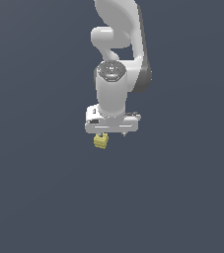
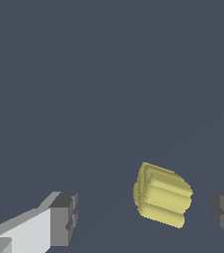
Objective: Pick up the object and move it to a goal position.
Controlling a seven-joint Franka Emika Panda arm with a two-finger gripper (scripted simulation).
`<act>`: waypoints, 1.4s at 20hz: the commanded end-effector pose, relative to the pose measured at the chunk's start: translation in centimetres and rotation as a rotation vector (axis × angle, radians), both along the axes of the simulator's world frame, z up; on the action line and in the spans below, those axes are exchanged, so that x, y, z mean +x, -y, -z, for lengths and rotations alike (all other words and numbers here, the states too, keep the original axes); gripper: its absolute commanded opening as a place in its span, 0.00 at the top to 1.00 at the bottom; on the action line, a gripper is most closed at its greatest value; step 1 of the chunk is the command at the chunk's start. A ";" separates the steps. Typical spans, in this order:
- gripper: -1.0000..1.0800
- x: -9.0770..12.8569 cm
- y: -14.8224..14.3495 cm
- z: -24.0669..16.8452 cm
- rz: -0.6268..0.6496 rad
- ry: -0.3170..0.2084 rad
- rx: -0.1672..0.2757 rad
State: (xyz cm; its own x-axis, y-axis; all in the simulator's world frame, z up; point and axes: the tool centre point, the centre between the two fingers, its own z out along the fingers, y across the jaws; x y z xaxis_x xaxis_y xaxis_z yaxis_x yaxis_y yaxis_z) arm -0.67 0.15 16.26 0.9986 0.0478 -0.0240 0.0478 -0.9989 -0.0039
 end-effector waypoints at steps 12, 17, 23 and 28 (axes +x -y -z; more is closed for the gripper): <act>0.04 -0.3 2.2 -1.1 0.061 -0.002 0.007; 0.04 -0.4 2.2 -0.8 0.065 -0.001 0.007; 0.04 -1.1 2.8 0.7 0.108 0.003 0.006; 0.04 -2.5 3.7 3.1 0.176 0.010 0.003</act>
State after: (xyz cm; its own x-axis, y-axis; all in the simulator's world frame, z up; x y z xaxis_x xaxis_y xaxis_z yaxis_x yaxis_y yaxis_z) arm -2.66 -3.27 13.98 0.9943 -0.1057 -0.0162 -0.1058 -0.9943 -0.0083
